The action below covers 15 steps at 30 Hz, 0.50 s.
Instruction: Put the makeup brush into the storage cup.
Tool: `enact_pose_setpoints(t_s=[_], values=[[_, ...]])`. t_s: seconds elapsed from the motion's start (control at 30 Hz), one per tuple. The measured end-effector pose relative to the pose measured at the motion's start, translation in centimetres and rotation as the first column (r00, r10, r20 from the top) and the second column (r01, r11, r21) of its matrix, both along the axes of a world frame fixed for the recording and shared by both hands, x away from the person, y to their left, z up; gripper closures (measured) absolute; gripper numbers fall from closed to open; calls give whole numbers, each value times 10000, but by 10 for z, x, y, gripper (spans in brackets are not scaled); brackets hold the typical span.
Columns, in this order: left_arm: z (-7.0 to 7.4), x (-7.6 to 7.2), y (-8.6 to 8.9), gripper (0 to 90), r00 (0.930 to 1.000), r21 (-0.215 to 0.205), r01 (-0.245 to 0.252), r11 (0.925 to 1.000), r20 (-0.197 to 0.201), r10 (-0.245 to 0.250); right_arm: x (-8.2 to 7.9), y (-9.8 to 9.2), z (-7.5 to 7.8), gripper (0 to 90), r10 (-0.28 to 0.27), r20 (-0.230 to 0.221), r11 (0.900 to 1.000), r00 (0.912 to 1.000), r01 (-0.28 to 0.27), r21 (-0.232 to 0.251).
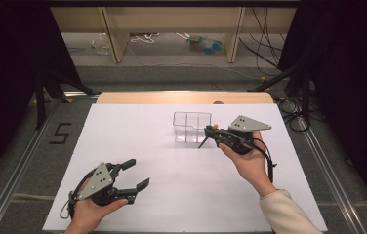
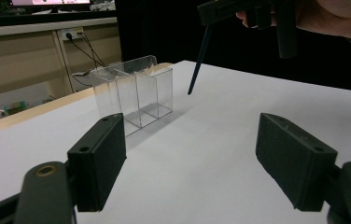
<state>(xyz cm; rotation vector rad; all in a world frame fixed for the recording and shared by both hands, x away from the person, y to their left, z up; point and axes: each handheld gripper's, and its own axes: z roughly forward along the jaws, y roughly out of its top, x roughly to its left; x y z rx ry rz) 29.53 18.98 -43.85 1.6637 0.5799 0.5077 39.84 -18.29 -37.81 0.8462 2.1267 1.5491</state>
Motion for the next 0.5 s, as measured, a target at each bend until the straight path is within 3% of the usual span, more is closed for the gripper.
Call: enact_pose_setpoints(t_s=[0.5], values=[[0, 0, 0, 243, 10000, -98, -6, 10000, -93, 5, 3, 1, 3, 840, -84, 67, 10000, 9999, 84, -6]])
